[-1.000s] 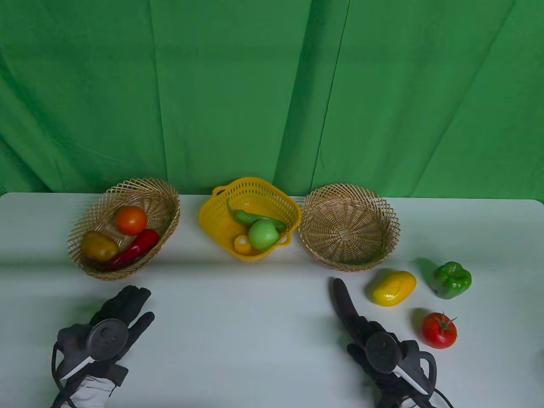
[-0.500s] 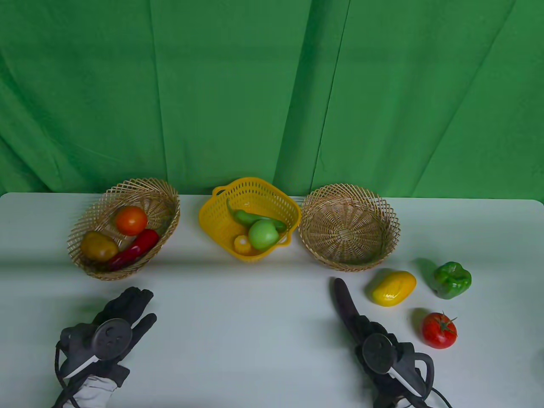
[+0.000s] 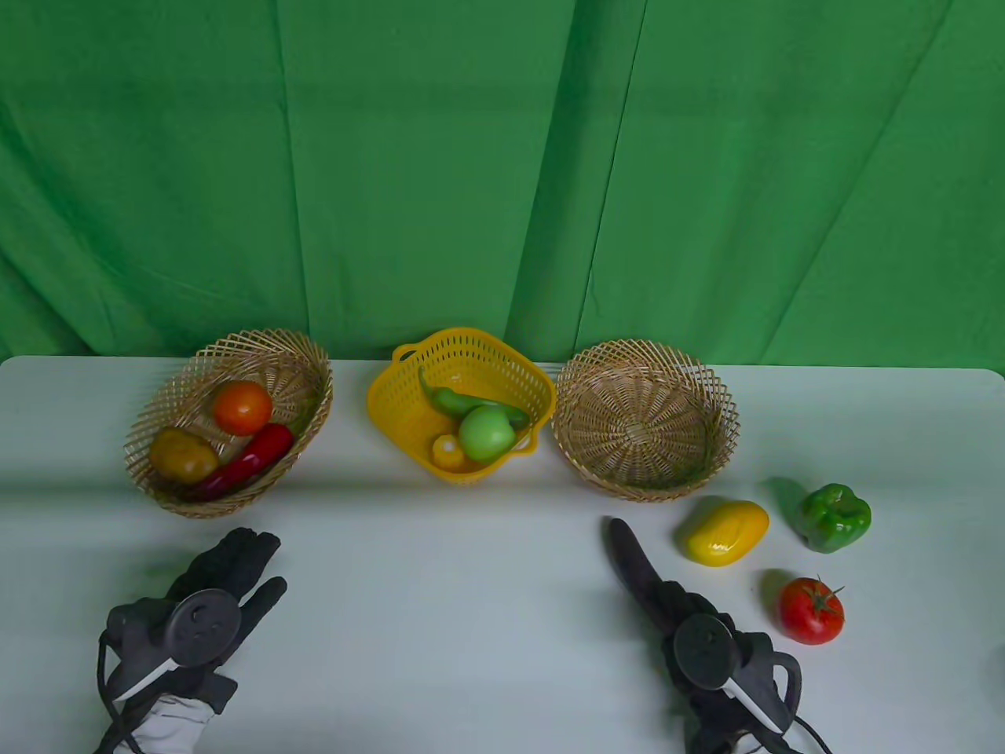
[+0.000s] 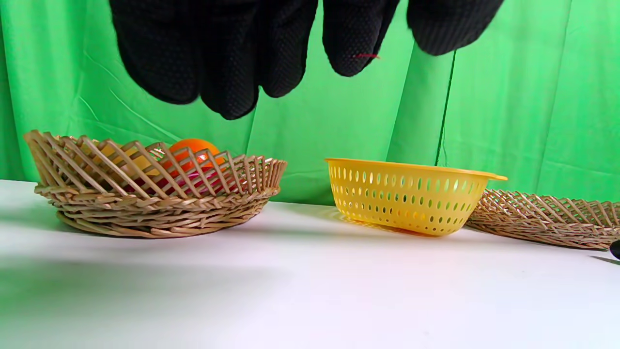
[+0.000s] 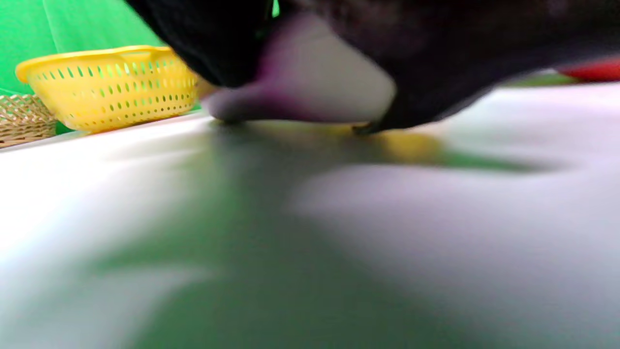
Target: Place 10 objects into 3 containers, with green background
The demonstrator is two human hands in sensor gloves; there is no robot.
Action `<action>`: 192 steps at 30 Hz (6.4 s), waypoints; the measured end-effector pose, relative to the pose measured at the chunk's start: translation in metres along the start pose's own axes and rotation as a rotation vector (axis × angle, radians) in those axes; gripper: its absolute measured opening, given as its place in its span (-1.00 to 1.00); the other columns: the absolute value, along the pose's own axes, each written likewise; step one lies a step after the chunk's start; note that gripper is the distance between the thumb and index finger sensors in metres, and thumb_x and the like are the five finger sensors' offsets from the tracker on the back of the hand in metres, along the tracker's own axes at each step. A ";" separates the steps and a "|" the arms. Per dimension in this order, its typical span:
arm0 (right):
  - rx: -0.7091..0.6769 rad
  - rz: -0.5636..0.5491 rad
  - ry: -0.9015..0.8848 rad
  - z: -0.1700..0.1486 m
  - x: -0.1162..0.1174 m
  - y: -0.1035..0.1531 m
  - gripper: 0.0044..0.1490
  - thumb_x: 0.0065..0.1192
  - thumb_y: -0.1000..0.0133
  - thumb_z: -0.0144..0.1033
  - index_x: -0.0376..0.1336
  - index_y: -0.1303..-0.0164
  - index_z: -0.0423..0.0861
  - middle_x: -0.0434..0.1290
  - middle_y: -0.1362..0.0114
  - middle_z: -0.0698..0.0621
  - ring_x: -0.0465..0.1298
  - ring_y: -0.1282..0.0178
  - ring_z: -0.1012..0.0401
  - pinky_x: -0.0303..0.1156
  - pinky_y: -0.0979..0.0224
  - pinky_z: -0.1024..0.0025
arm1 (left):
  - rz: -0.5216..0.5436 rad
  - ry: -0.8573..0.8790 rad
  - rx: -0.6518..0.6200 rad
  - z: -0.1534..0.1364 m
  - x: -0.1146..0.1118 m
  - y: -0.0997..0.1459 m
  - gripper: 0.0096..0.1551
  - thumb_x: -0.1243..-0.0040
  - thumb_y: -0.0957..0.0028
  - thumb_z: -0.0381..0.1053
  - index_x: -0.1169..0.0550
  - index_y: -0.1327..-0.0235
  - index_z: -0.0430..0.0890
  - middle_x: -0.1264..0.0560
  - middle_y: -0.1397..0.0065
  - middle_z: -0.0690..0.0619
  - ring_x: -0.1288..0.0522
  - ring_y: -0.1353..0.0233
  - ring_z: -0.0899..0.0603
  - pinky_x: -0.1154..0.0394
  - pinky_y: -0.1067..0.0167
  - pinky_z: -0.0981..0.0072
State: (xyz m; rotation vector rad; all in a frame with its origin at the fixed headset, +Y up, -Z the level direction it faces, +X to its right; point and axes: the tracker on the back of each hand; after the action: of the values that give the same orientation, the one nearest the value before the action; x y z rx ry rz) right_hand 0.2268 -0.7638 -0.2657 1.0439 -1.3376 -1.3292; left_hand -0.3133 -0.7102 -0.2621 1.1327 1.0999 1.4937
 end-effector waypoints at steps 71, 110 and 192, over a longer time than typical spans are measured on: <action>0.338 -0.042 0.110 0.117 -0.051 -0.195 -0.17 0.10 -0.27 0.04 -0.03 -0.72 0.03 0.19 -0.72 -0.21 0.31 -0.57 -0.20 0.22 -0.59 -0.19 | 0.061 -0.002 -0.017 -0.004 0.005 0.000 -0.27 0.05 -0.19 0.35 -0.32 -0.63 0.14 -0.40 -0.64 -0.16 -0.53 -0.50 -0.30 -0.50 -0.27 -0.17; 0.363 -0.378 0.056 -0.053 -0.073 -0.017 -0.11 -0.04 -0.25 0.20 -0.04 -0.73 0.01 0.08 -0.77 -0.28 0.17 -0.64 -0.31 0.13 -0.60 -0.31 | 0.070 0.005 -0.035 0.000 0.008 0.000 -0.27 0.05 -0.19 0.35 -0.32 -0.63 0.14 -0.40 -0.64 -0.16 -0.53 -0.50 -0.30 -0.50 -0.28 -0.17; 0.256 -0.263 -0.051 0.011 -0.101 -0.129 -0.11 0.16 -0.25 -0.02 -0.10 -0.72 0.01 -0.03 -0.78 -0.33 0.14 -0.61 -0.41 0.24 -0.58 -0.29 | 0.043 -0.017 -0.016 0.002 0.011 0.001 -0.28 0.05 -0.20 0.35 -0.32 -0.63 0.14 -0.40 -0.64 -0.16 -0.53 -0.50 -0.30 -0.49 -0.28 -0.17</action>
State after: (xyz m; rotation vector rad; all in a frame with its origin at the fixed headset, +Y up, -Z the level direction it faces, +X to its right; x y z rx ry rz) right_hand 0.2290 -0.6684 -0.3997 1.4080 -1.4736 -1.4075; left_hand -0.3127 -0.6996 -0.2590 1.1623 1.0566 1.5206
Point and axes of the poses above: the tracker on the back of each hand, its own z axis roughly to the thumb side, its own y axis roughly from the fingertips to the wrist, x = y × z
